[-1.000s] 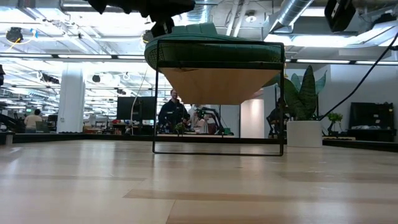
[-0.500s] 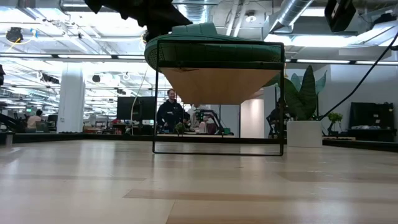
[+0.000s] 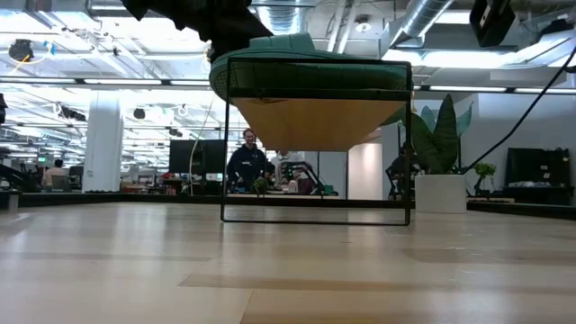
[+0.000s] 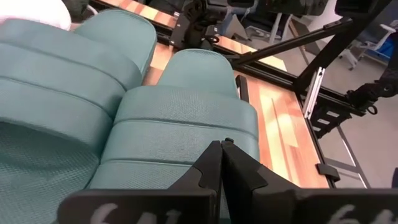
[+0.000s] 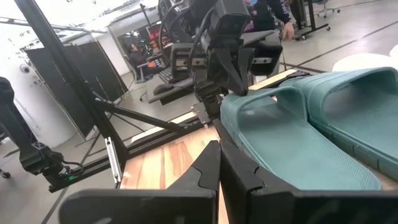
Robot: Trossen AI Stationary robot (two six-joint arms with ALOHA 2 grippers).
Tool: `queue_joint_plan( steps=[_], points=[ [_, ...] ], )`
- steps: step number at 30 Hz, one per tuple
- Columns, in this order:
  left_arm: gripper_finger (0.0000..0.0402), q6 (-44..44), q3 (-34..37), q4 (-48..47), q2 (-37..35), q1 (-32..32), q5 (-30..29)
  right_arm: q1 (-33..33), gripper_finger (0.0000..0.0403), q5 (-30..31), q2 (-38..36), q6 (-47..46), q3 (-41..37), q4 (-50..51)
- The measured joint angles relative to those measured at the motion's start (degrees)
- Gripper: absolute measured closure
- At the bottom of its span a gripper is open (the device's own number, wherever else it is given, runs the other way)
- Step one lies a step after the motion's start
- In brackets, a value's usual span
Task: Pick and place slides into the shelf
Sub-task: Adjust the slides on the shelf
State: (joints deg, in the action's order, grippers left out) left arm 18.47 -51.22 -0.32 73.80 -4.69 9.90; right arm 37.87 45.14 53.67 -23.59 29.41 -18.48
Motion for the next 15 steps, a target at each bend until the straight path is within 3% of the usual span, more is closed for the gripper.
queue_joint_plan(
  steps=[15],
  points=[
    [0.0401,-1.07,-5.48,0.67,9.65,0.50,4.41,-0.07,0.0403,0.18,0.00,-0.44,0.04,0.00]
  ],
)
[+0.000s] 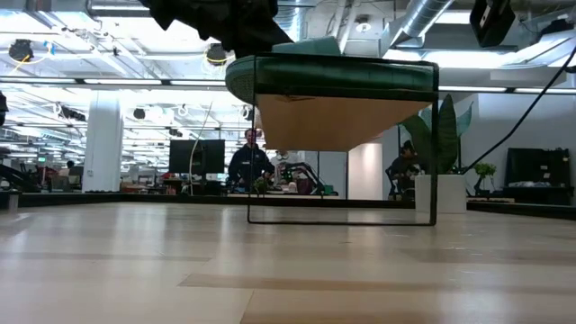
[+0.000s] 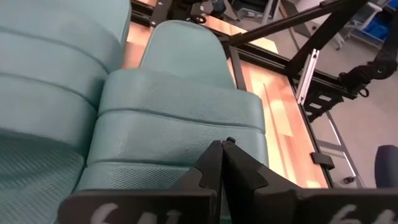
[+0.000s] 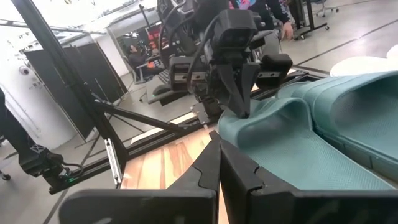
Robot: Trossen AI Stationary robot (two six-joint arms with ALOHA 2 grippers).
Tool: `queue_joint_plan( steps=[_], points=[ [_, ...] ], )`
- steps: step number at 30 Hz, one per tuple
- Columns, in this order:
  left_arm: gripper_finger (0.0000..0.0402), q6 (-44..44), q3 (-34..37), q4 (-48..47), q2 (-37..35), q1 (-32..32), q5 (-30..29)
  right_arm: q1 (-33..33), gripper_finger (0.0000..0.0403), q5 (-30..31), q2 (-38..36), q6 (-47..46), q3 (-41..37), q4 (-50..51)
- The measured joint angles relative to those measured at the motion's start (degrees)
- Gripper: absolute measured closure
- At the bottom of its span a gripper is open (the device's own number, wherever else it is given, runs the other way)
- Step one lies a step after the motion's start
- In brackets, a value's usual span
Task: Pick and place slides into the shelf
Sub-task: Adjust the slides on the shelf, then return to Home Position
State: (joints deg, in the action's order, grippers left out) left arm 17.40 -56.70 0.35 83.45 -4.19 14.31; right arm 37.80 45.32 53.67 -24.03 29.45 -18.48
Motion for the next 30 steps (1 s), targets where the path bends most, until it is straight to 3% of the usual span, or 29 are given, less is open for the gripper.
queue_joint_plan(
  steps=[6,14,19,23,25,30],
  points=[
    [0.0401,-1.78,-0.57,-0.23,-1.46,0.04,-1.25,0.00,0.0403,0.00,0.00,0.23,0.00,0.02],
    [0.0401,-5.16,-0.57,-0.54,-9.29,-0.02,-7.32,0.00,0.0403,0.00,0.00,0.57,0.00,0.46],
    [0.0401,-10.97,-0.52,4.26,-18.53,0.52,-10.70,0.00,0.0403,0.01,0.00,2.23,0.00,-0.08],
    [0.0401,-14.09,-0.63,10.18,-28.78,2.21,-9.67,0.00,0.0403,0.02,-0.04,6.55,0.00,-3.54],
    [0.0401,-16.62,-0.61,8.59,-34.13,3.18,-7.59,0.07,0.0403,-0.08,-0.11,9.95,0.00,-6.75],
    [0.0402,-18.04,-0.47,-8.58,-44.68,6.41,-7.24,1.74,0.0403,-2.08,-0.13,19.02,0.00,-13.13]
  ],
)
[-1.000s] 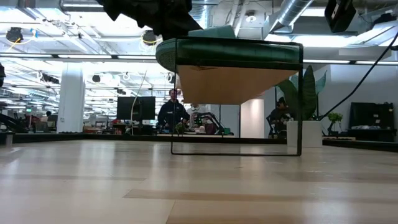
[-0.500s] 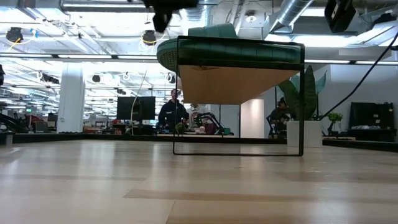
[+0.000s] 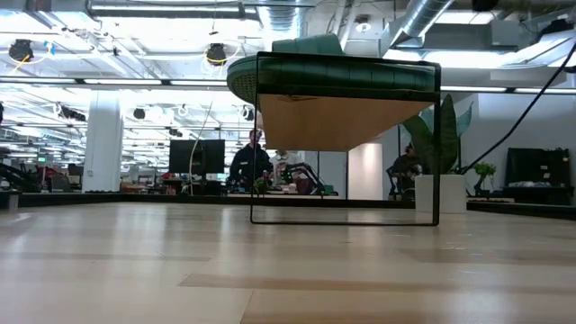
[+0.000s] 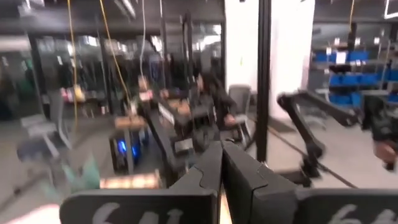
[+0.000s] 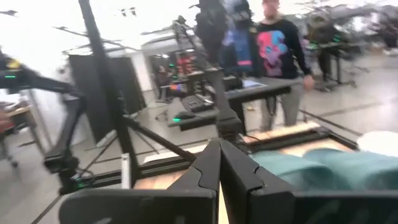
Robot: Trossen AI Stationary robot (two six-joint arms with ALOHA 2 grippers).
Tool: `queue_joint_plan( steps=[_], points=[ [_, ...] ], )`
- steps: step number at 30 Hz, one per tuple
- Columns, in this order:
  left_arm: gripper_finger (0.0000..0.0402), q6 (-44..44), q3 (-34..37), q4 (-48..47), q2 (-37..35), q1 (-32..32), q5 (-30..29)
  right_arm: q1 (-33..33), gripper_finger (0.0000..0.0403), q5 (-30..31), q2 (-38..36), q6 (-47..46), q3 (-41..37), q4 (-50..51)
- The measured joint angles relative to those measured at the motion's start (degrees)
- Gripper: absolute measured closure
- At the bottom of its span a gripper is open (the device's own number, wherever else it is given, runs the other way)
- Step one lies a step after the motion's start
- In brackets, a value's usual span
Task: Pick and place slides into the shelf
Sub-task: Return to Home Position
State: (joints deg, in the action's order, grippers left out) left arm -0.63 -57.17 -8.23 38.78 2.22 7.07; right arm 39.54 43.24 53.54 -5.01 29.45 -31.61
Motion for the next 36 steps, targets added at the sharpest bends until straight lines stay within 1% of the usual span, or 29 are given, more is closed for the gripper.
queue_joint_plan(
  steps=[3,8,12,15,18,21,26,31,33,36],
  points=[
    [0.0401,2.98,2.74,-5.23,-3.54,2.81,-1.90,1.18,0.0403,-1.40,0.00,1.99,0.00,-0.80],
    [0.0401,8.60,11.61,-4.64,-7.85,7.42,-5.71,2.40,0.0403,-1.39,0.02,2.05,0.00,-0.60],
    [0.0401,13.89,21.30,1.66,-10.61,10.94,-7.42,2.59,0.0403,-1.41,0.02,1.94,0.00,-0.36],
    [0.0401,17.30,28.64,8.01,-12.62,13.43,-7.89,2.59,0.0403,-1.40,0.02,-0.21,0.00,1.02],
    [0.0401,19.76,34.60,15.11,-14.67,15.77,-8.97,2.85,0.0403,-1.43,0.04,-5.01,-0.02,5.23],
    [0.0401,20.91,38.77,17.92,-16.29,18.04,-11.60,3.57,0.0403,-1.41,0.69,-10.11,-0.02,8.57],
    [0.0401,21.72,43.72,20.49,-18.14,20.83,-16.15,5.43,0.0403,-1.38,4.41,-13.63,-0.04,9.04],
    [0.0401,23.23,48.62,25.59,-18.31,22.66,-16.79,6.58,0.0403,0.98,11.14,-19.72,-0.04,8.41],
    [0.0401,23.38,50.26,27.08,-18.33,23.11,-16.81,6.73,0.0403,2.21,14.35,-20.94,-0.04,6.47],
    [0.0401,23.21,52.68,31.52,-18.33,23.77,-16.64,7.41,0.0403,2.33,19.16,-19.22,-0.04,0.05]
  ],
)
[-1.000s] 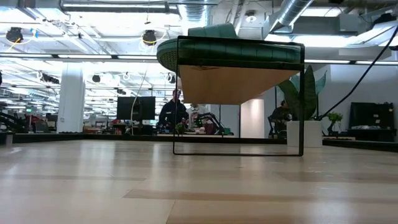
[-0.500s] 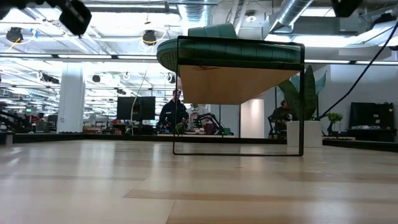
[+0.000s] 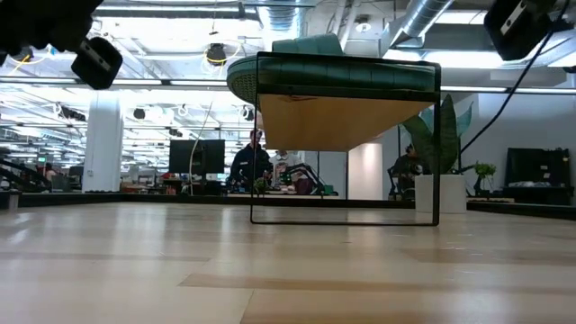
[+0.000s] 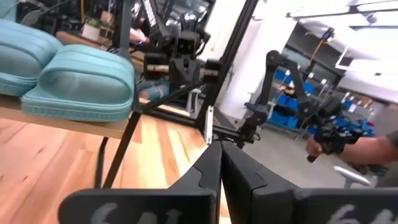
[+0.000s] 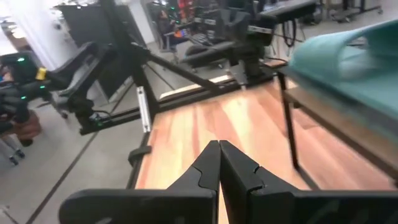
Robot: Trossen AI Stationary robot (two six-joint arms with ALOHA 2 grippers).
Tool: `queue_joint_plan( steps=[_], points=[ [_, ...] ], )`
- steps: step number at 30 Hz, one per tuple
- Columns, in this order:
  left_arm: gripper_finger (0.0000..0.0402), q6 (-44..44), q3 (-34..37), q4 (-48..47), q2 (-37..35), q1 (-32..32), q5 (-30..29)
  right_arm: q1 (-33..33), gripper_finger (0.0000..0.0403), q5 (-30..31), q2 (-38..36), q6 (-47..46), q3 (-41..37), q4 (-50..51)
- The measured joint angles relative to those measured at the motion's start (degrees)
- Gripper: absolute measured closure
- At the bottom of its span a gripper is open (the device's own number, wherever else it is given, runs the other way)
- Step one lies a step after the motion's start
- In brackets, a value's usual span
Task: Pick and place slides into the shelf
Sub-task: Return to Home Position
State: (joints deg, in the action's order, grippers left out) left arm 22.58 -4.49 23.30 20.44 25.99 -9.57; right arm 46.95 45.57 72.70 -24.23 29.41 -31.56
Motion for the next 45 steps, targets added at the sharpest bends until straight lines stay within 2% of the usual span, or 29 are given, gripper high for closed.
queue_joint_plan(
  steps=[4,9,17,26,30,38,45],
  points=[
    [0.0402,-0.32,3.78,6.00,0.01,0.38,0.23,1.30,0.0403,-0.33,4.50,2.15,-0.68,-7.18],
    [0.0401,0.08,3.82,6.34,0.02,0.36,-0.10,2.76,0.0403,-2.21,5.15,2.12,-7.46,-19.23],
    [0.0401,0.10,3.84,4.26,0.01,0.36,-8.81,6.11,0.0403,-3.59,4.27,0.32,-20.94,-38.62],
    [0.0401,2.74,3.89,0.19,0.03,0.36,-19.23,8.17,0.0403,-3.56,4.25,-6.89,-28.55,-39.48],
    [0.0401,5.69,3.91,-2.65,0.01,0.34,-22.38,7.98,0.0403,-1.85,4.30,-8.96,-29.11,-36.48],
    [0.0401,17.50,3.91,-9.41,0.03,0.34,-20.97,6.70,0.0403,-2.02,4.29,-16.29,-29.12,-36.15],
    [0.0401,17.63,3.93,-18.17,0.04,0.34,-20.21,5.76,0.0403,-2.19,4.29,-16.33,-29.14,-36.10]
  ],
)
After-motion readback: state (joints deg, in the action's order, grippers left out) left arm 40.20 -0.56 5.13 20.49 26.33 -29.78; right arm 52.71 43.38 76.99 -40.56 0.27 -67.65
